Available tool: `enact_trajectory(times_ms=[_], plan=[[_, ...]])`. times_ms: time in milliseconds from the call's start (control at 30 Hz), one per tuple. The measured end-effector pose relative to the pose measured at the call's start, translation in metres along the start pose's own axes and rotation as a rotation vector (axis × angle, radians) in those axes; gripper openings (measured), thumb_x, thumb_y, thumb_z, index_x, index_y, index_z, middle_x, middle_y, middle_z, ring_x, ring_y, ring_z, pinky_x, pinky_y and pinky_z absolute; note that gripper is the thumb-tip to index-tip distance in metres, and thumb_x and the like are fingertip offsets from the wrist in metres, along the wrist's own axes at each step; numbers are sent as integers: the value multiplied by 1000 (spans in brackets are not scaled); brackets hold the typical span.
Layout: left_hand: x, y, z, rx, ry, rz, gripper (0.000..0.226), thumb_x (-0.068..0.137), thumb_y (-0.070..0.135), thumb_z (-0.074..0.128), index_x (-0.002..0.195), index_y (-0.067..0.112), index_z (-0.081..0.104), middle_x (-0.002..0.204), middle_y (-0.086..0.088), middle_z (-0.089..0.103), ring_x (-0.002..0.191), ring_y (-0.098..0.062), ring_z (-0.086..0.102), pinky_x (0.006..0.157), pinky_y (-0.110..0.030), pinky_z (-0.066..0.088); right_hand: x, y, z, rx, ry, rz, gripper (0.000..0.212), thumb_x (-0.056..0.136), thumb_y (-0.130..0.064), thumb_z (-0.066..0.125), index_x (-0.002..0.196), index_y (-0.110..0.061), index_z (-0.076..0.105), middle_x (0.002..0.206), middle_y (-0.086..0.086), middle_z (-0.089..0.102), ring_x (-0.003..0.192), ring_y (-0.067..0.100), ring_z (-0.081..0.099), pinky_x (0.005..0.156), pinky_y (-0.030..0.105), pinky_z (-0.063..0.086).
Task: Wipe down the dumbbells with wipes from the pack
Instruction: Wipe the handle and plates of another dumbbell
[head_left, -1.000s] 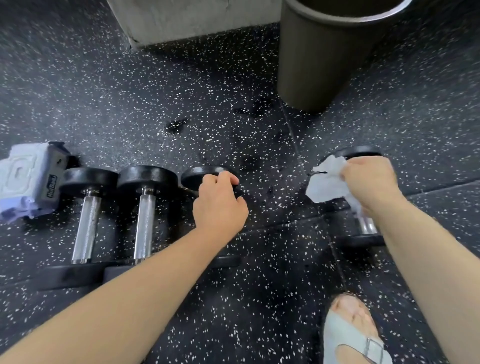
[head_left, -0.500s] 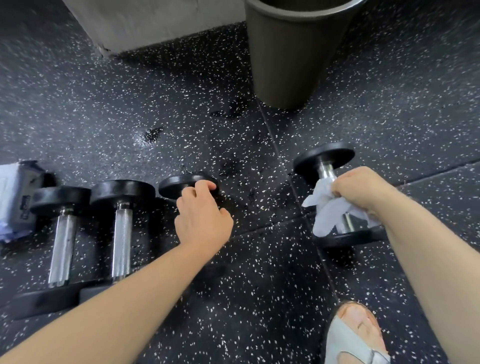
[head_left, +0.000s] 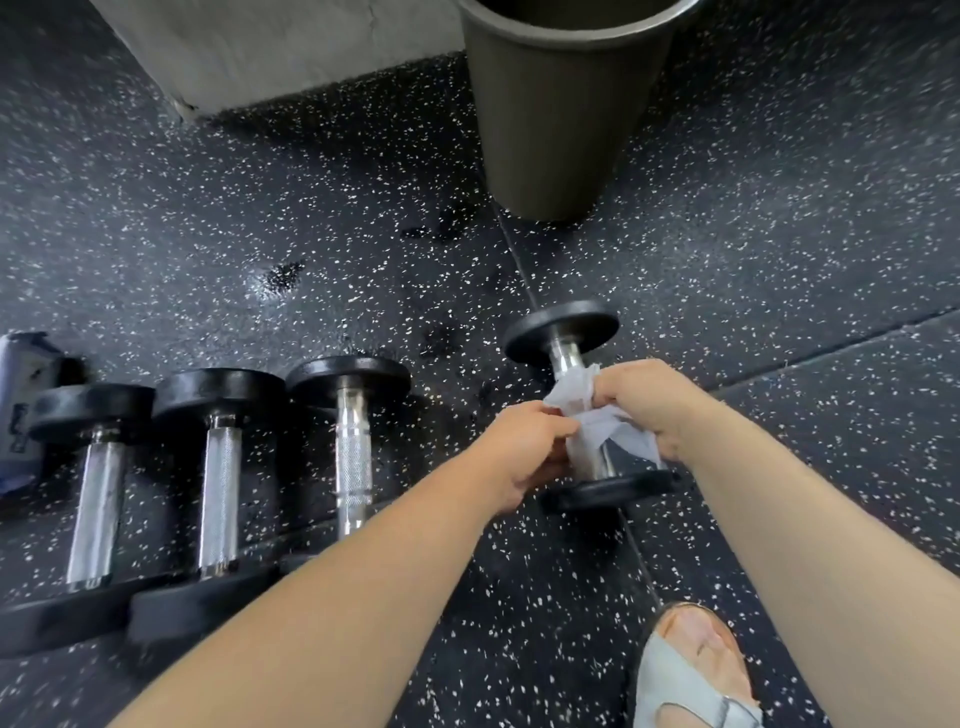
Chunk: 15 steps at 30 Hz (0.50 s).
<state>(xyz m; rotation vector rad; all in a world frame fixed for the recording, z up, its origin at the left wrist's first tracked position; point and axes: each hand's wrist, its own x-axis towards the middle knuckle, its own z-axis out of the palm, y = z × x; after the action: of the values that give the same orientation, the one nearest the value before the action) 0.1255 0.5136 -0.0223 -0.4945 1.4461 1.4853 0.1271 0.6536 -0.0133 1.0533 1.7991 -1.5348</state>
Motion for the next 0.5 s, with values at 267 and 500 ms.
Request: enact_trajectory(times_ms=[267, 500], plan=[[-5, -12, -51, 44, 40, 7, 24, 91, 5, 57, 107, 17, 70, 97, -1, 75, 92, -19, 68, 90, -38, 54, -5, 1, 34, 45, -74, -32, 15, 77, 8, 50, 76, 6, 65, 79, 14, 62, 62, 22, 58, 52, 26, 45], [-13, -13, -80, 150, 115, 28, 20, 91, 7, 56, 103, 15, 71, 93, 0, 74, 80, -11, 69, 66, -27, 56, -9, -9, 64, -170, -84, -95, 17, 82, -1, 49, 69, 1, 60, 67, 9, 54, 53, 16, 48, 42, 21, 39]])
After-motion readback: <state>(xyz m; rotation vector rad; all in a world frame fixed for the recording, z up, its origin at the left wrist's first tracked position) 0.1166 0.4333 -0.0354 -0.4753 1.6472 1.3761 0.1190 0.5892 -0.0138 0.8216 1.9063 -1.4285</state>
